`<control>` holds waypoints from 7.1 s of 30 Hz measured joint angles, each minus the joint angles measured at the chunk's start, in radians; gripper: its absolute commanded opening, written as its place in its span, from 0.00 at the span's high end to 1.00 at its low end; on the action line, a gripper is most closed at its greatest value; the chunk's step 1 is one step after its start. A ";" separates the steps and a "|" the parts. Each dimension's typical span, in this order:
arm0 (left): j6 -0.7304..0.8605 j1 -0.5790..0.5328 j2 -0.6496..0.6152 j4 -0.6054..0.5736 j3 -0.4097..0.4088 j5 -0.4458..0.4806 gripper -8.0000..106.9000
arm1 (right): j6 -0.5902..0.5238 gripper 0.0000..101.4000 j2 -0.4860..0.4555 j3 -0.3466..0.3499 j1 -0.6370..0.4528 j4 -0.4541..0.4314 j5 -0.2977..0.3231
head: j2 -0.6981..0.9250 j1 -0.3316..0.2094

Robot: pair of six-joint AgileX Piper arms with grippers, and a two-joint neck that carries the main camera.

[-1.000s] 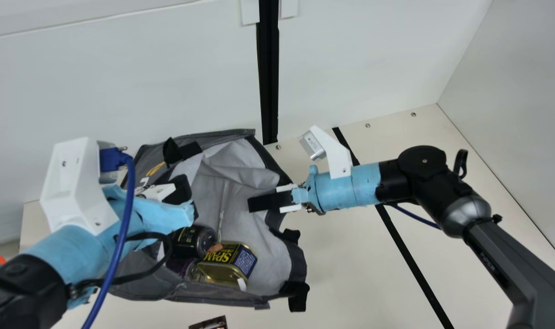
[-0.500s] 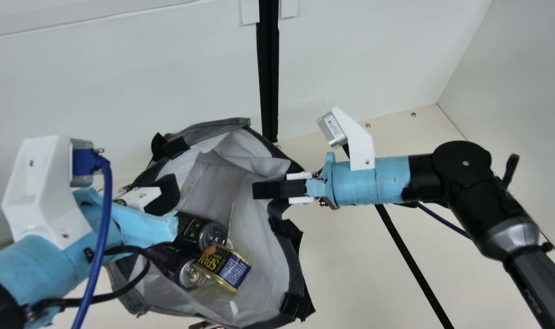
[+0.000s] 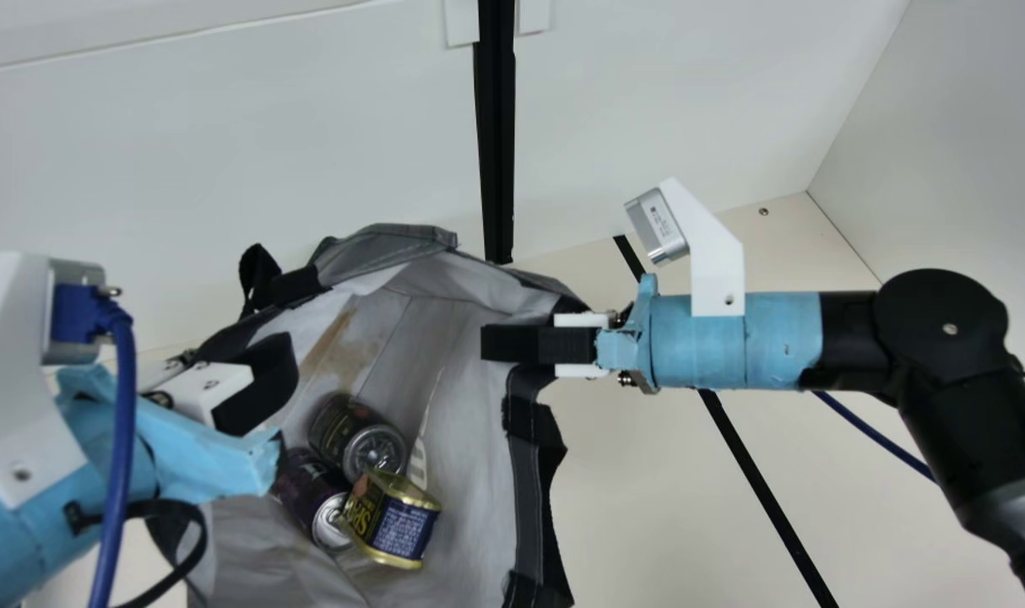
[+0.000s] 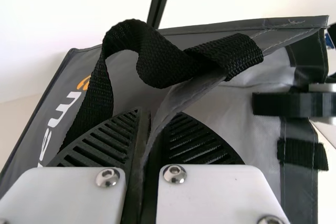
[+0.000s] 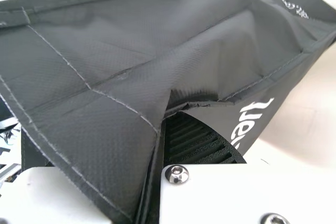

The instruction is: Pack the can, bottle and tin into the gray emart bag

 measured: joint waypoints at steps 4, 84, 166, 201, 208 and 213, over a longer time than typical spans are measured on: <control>0.014 0.000 -0.004 -0.016 -0.038 0.054 0.84 | 0.044 1.00 -0.032 -0.012 -0.006 -0.017 0.000 | 0.000 0.002; 0.461 0.255 0.407 -0.279 -0.352 0.135 0.84 | 0.033 1.00 0.301 -0.367 0.146 -0.282 -0.092 | 0.002 0.000; 0.447 0.272 0.336 -0.328 -0.445 0.007 0.15 | -0.025 1.00 0.334 -0.354 0.175 -0.307 -0.183 | 0.002 0.000; 0.428 0.417 0.015 0.117 -0.189 0.109 0.15 | -0.025 1.00 0.334 -0.354 0.175 -0.307 -0.183 | 0.000 0.000; 0.408 0.442 -0.054 0.210 -0.116 0.116 0.15 | -0.025 1.00 0.334 -0.354 0.175 -0.307 -0.183 | 0.002 0.000; 0.378 0.455 -0.106 0.269 -0.055 0.112 0.15 | -0.025 1.00 0.334 -0.354 0.175 -0.307 -0.183 | 0.002 0.000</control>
